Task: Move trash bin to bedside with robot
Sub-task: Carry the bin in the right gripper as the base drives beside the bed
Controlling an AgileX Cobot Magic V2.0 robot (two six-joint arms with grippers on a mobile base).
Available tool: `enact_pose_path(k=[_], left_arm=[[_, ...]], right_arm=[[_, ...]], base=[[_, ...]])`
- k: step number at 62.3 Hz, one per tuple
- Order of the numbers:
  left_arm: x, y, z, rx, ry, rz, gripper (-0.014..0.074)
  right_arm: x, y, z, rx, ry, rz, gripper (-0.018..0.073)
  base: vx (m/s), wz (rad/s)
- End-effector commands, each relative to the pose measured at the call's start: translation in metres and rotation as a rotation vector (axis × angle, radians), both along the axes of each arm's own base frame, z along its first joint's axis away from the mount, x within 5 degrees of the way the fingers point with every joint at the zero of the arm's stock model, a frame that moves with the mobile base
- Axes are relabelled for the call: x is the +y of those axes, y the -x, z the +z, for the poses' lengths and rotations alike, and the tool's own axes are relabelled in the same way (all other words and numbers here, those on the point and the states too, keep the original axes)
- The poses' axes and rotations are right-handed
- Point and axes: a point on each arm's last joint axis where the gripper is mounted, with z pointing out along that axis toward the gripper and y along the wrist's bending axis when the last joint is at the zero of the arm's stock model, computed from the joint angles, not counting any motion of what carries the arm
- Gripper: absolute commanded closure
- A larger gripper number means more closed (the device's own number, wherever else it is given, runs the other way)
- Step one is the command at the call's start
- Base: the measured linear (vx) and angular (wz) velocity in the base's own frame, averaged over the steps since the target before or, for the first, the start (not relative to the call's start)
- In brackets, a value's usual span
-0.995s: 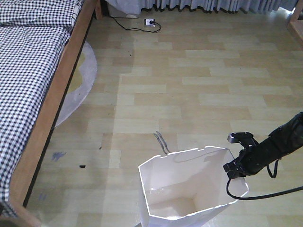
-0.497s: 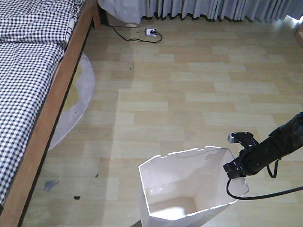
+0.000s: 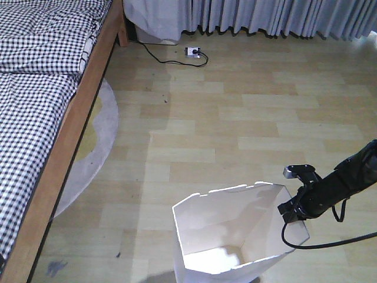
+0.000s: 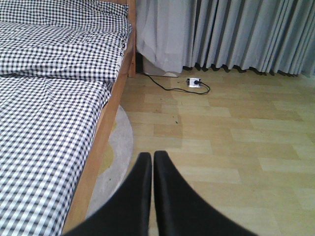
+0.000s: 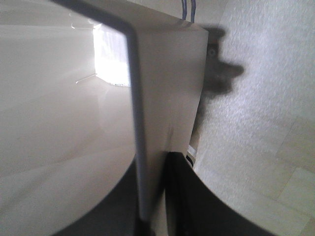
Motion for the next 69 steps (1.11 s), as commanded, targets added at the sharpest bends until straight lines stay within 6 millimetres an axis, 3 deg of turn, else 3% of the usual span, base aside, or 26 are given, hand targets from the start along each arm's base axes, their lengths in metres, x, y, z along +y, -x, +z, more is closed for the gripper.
enact_pose_path(k=[1, 69], left_arm=[[-0.0003, -0.0026, 0.0043, -0.052, 0.006, -0.002, 0.0603], [-0.0003, -0.0026, 0.0043, -0.052, 0.006, -0.002, 0.0603]], right_arm=[[0.0084, -0.0088, 0.0299, -0.013, -0.134, -0.004, 0.0561], [0.0084, -0.0089, 0.0299, -0.013, -0.134, -0.004, 0.0561]], base=[[0.35, 0.02], [0.33, -0.02]])
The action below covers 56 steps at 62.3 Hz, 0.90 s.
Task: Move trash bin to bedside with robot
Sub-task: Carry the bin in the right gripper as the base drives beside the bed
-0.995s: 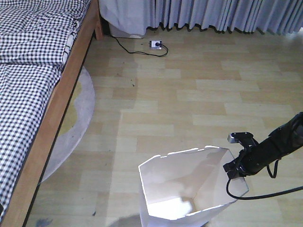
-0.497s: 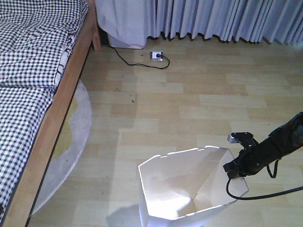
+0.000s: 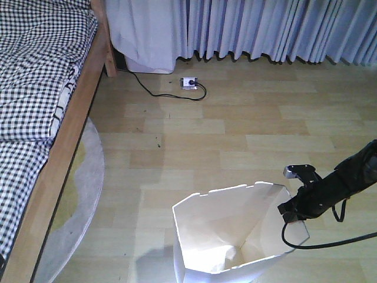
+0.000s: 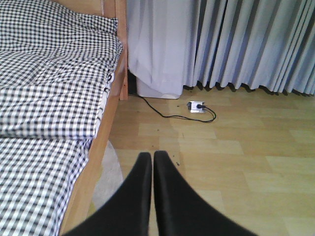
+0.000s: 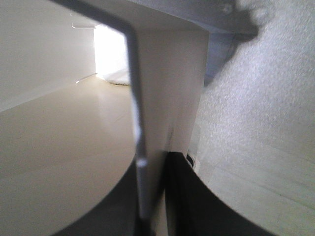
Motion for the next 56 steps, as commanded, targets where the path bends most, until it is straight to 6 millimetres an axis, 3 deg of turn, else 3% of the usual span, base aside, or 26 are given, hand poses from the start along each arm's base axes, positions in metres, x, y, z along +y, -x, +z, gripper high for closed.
enact_pose_path(k=[1, 56], left_arm=[[-0.0003, -0.0026, 0.0043, -0.052, 0.006, -0.002, 0.0603], [-0.0003, -0.0026, 0.0043, -0.052, 0.006, -0.002, 0.0603]], right_arm=[[0.0084, -0.0088, 0.0299, -0.013, -0.133, -0.003, 0.0561], [0.0084, -0.0088, 0.0299, -0.013, -0.133, -0.003, 0.0561]], base=[[0.28, -0.04], [0.27, -0.06]])
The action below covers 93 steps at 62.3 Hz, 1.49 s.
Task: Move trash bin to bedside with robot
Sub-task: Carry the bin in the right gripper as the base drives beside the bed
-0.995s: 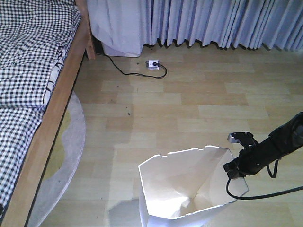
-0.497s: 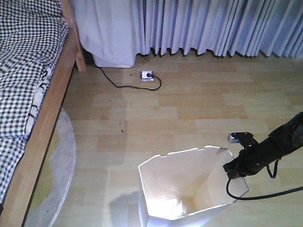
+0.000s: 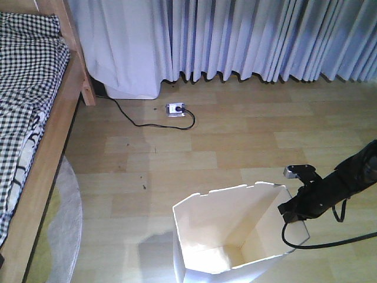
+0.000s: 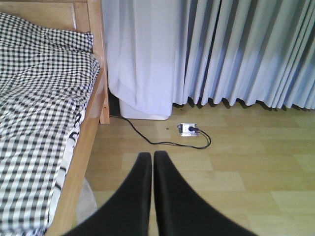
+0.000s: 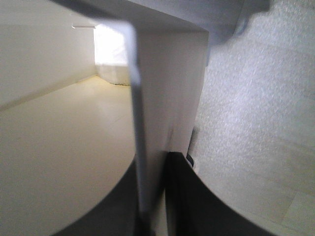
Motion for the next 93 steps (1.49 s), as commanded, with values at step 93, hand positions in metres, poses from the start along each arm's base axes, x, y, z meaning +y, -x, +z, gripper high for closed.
enact_pose_path(k=[93], left_arm=[[-0.0003, -0.0026, 0.0043, -0.052, 0.006, -0.002, 0.0603]], right_arm=[[0.0084, -0.0088, 0.0299, -0.013, -0.133, -0.003, 0.0561]], base=[[0.23, 0.03]])
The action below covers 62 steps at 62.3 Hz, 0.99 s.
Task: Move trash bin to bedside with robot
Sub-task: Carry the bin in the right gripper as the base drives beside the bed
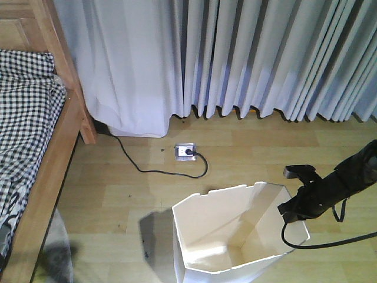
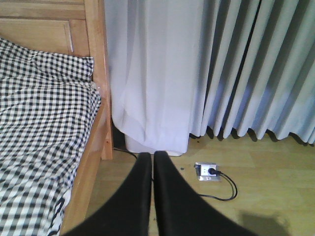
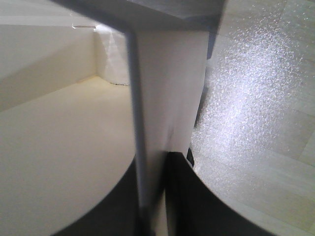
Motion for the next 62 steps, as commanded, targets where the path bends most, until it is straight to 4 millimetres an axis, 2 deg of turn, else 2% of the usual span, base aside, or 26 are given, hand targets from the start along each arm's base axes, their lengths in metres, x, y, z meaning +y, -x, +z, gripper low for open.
enact_pose_path(k=[1, 62], left_arm=[[-0.0003, -0.0026, 0.0043, -0.052, 0.006, -0.002, 0.0603], [-0.0003, -0.0026, 0.0043, -0.052, 0.006, -0.002, 0.0603]], right_arm=[[0.0084, -0.0088, 0.0299, -0.013, -0.133, -0.003, 0.0561], [0.0084, -0.0088, 0.0299, -0.013, -0.133, -0.003, 0.0561]], base=[[0.16, -0.05], [0.12, 0.0]])
